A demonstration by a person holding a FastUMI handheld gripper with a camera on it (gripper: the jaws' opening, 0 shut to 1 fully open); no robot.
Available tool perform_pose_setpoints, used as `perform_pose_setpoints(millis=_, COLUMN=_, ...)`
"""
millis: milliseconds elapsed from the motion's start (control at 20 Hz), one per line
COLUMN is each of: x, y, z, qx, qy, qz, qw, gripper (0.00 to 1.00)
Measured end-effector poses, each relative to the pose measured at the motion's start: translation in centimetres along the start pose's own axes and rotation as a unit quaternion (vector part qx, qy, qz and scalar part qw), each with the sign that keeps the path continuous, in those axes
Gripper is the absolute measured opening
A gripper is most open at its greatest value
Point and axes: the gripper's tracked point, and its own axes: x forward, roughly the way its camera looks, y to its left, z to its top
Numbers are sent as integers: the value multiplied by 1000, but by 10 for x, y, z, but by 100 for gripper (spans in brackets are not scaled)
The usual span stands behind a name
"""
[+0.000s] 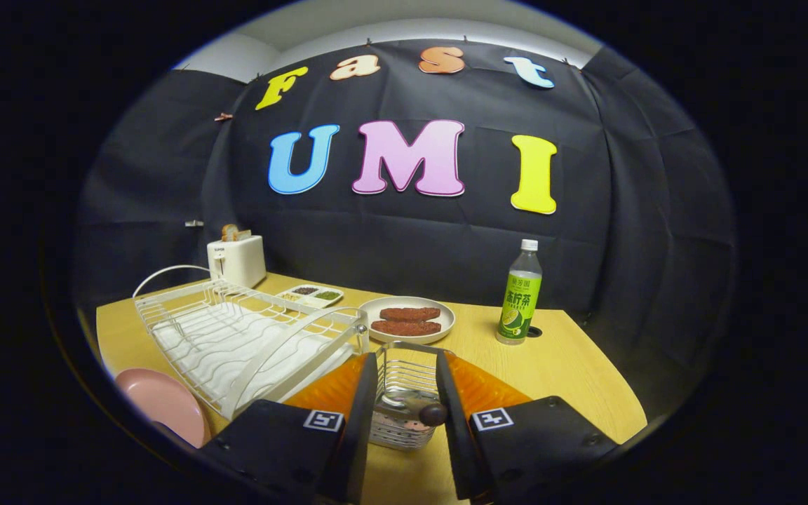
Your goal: Take the plate from the dish rack, then take the spoon from the basket and place it into the plate.
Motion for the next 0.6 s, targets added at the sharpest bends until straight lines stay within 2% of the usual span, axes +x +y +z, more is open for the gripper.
perform_pose_setpoints(millis=100, x=4, y=0, z=-3, qx=10, qy=13, qz=-9, qw=1000, gripper=52)
perform_pose_setpoints(millis=200, x=6, y=-6, z=0, qx=18, qy=10, qz=-21, qw=1000, gripper=23)
perform_pose_setpoints(millis=350, x=8, y=-8, z=0, qx=31, qy=11, qz=-28, qw=999, gripper=20)
perform_pose_setpoints(millis=600, x=9, y=0, z=5, qx=28, qy=19, qz=-18, qw=999, gripper=16)
